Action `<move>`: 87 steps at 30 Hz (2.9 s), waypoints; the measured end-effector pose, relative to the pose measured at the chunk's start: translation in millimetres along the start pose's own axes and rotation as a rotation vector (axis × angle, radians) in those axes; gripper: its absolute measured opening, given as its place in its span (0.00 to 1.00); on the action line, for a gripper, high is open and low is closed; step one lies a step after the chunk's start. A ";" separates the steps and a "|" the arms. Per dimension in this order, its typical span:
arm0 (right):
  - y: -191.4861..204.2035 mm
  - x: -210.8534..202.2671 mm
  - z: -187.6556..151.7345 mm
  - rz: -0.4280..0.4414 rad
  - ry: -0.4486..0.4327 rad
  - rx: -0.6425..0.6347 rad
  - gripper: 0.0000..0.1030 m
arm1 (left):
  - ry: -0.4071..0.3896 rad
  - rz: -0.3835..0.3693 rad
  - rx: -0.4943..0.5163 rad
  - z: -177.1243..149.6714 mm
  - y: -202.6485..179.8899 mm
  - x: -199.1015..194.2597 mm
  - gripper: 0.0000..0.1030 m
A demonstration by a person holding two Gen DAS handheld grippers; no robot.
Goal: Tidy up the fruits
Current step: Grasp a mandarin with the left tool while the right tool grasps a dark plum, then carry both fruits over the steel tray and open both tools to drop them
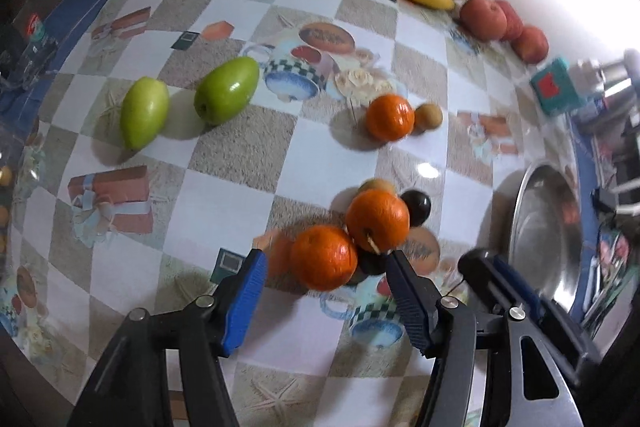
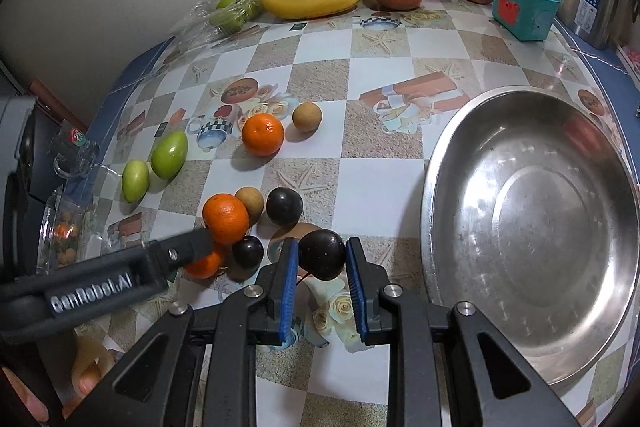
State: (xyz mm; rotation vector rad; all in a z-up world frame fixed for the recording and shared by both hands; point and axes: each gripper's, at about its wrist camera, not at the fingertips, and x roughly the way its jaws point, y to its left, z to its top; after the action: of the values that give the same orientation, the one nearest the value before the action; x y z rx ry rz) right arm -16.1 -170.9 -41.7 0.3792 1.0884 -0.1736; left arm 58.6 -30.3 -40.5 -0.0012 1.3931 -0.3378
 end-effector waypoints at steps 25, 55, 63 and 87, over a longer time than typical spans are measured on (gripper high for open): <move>-0.2 5.7 -3.4 -0.014 0.026 -0.002 0.24 | 0.008 0.054 0.055 0.1 -2.9 19.3 0.40; -151.7 -53.1 1.7 -0.319 -0.106 0.407 0.24 | -0.242 0.034 0.370 -7.0 -130.1 -29.8 0.40; -175.7 -50.0 6.2 -0.335 -0.112 0.449 0.25 | -0.266 -0.011 0.510 -16.5 -197.0 -7.1 0.40; -202.3 -48.8 -6.9 -0.299 -0.066 0.517 0.42 | -0.231 0.003 0.528 -20.5 -212.6 19.9 0.56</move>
State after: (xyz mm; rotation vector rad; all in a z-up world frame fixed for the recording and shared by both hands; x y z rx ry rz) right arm -109.1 -357.2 -44.6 0.6653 1.0233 -0.7362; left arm -7.9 -233.3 -21.2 0.3847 1.0438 -0.6736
